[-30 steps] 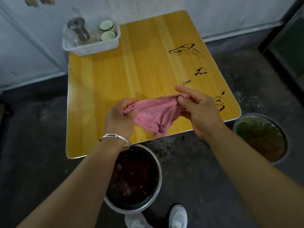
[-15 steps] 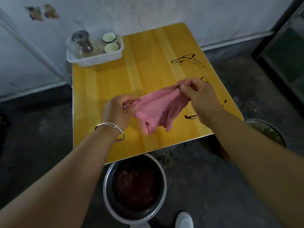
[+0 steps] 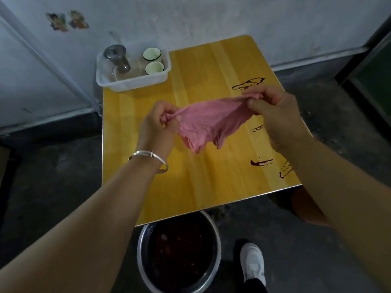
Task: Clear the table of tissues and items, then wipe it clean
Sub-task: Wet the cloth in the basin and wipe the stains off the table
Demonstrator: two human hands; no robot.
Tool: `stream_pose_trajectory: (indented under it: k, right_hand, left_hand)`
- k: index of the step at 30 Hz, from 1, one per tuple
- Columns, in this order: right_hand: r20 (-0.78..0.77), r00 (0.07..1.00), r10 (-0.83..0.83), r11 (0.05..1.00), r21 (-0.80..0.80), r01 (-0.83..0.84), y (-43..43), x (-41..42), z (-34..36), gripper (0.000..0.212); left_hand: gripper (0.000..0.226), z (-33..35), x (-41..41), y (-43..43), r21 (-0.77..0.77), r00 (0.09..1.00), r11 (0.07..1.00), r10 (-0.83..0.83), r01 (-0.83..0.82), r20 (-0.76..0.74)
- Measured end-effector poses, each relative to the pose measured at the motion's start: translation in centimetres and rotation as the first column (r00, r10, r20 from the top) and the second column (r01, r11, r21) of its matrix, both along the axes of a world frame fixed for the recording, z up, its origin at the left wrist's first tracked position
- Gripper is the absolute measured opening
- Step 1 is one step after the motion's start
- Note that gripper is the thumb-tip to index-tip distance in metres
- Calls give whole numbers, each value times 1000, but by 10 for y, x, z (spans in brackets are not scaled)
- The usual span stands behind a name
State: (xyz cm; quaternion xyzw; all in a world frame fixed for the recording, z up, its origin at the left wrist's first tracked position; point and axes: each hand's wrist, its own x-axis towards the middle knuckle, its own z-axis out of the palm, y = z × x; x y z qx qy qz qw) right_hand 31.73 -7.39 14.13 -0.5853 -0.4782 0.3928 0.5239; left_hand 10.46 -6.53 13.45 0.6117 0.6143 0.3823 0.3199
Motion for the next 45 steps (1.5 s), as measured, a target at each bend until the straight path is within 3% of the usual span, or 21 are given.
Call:
stream_pose_trajectory:
  k: [3,6,9,12,15,17,19,20,21,23,24,26,29,32,36,38,42,43,45]
  right_hand:
    - [193,964,182,972,-181,-148,-19,7,-39,30]
    - [407,789,460,852,-455,-261,-32,19,-94,32]
    - [371,713,594,753,-569,-332,-31,29,-121,21]
    - [300,720,626,717,-584,-380,-15,38,-125,17]
    - [257,638,725,635,-607,-477,0,40,-124,21]
    - [262,680,684,685,-550,-477,13,38,-121,24]
    - [233,814,532,789,-486,-376,31,32,-118,26]
    - [255,837,485,817,-472,-330,40,27,-119,26]
    - [341,809,480,831,-474,-293,46,23,-122,32]
    - [593,629,503,842,-501,-200,44,13,-133,49]
    - [703,532,472,870,-470,-150,37,8,-138,47]
    - [803,434,409,910,-396,-125,20,-1,-143,34]
    - [748,428,507,853,-506,-125,5,-19,-153,43]
    - [630,506,589,789,-582,-195,9,-38,-161,61]
    - [586,601,544,837,-425,-343,17,-36,-167,58]
    - [609,628,484,873,-294,-389,22,-30,-158,48]
    - [840,524,141,925,77,-372,44,-23,-134,25]
    - [874,461,153,933,27,-359,49,-21,-132,26]
    - [893,266,364,908,-276,-316,53,-13,-135,34]
  left_hand:
    - [24,-39,5,-19,-140,990,988,-83,67,-113]
    - [42,-92,12,-40,-360,954,931,-158,59,-253]
    - [42,-115,26,-47,-490,936,871,-179,9,-302]
    - [31,-115,37,-35,-500,943,865,-138,-34,-304]
    - [21,-107,42,-25,-597,941,802,-202,-1,-273]
    - [22,-106,43,-18,-590,959,806,-129,-46,-252]
    - [23,-109,40,-6,-481,974,856,105,-191,-200]
    - [26,-111,38,0,-435,960,858,210,-272,-186]
    - [33,-113,38,4,-414,941,847,272,-332,-198]
    - [54,-121,39,5,-439,917,808,310,-393,-250]
    - [61,-125,41,2,-478,917,784,307,-396,-256]
    - [64,-130,49,-5,-571,943,751,262,-332,-203]
    - [57,-139,56,-9,-614,955,733,251,-293,-156]
    - [55,-148,57,-6,-626,948,719,296,-302,-117]
    - [48,-155,57,-4,-572,878,713,478,-406,-27]
    - [44,-148,58,-4,-497,859,754,511,-429,35]
    - [42,-130,62,8,-287,854,837,510,-466,100]
    - [42,-130,62,11,-285,870,848,486,-446,84]
    - [40,-132,60,13,-382,897,834,441,-398,27]
